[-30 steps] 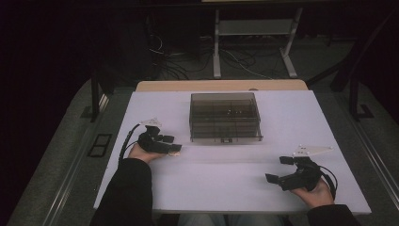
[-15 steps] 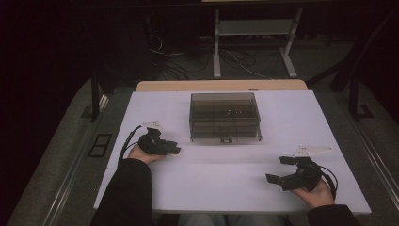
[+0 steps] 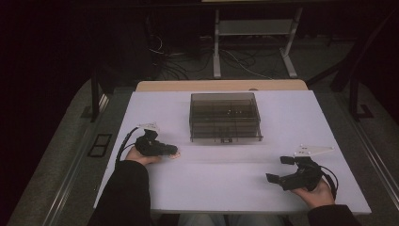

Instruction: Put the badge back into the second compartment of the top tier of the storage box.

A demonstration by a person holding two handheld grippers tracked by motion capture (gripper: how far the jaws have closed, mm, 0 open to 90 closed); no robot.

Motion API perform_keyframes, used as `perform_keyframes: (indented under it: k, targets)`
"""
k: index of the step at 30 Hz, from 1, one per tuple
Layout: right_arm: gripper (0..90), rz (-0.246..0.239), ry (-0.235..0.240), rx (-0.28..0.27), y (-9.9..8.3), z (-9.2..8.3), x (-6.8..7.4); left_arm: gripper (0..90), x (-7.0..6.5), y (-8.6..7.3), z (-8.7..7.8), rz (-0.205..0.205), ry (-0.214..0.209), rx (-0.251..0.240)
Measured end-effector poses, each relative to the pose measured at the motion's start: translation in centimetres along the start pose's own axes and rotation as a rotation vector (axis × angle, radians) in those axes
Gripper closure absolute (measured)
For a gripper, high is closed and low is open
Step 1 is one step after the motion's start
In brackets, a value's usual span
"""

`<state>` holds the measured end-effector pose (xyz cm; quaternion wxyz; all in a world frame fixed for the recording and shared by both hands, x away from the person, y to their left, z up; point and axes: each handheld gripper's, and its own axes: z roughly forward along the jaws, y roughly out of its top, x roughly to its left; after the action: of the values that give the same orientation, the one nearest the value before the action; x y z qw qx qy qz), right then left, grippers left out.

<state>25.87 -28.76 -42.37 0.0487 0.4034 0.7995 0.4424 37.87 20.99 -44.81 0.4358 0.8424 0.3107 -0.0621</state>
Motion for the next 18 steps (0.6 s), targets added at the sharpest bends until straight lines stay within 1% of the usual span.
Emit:
perform_keyframes:
  k: [2,9,12,17,18]
  targets:
    - [1.5,0.002,-0.001,0.0,0.0,0.01,0.0,83.7,-0.24,0.01,-0.07,0.001,0.014,0.007]
    - [1.5,-0.002,-0.002,-0.003,-0.02,-0.05,-0.05,83.8,-0.55,0.28,-0.06,0.005,0.03,0.023]
    - [1.5,0.0,-0.003,-0.002,-0.03,-0.06,-0.09,83.9,-0.72,0.37,-0.13,0.014,0.039,0.03]
    - [1.5,0.001,-0.002,-0.004,-0.04,-0.1,-0.08,84.0,-1.08,0.53,-0.15,0.017,0.054,0.041]
    - [1.5,0.001,-0.002,-0.004,-0.04,-0.1,-0.08,84.0,-1.11,0.62,-0.17,0.025,0.056,0.049]
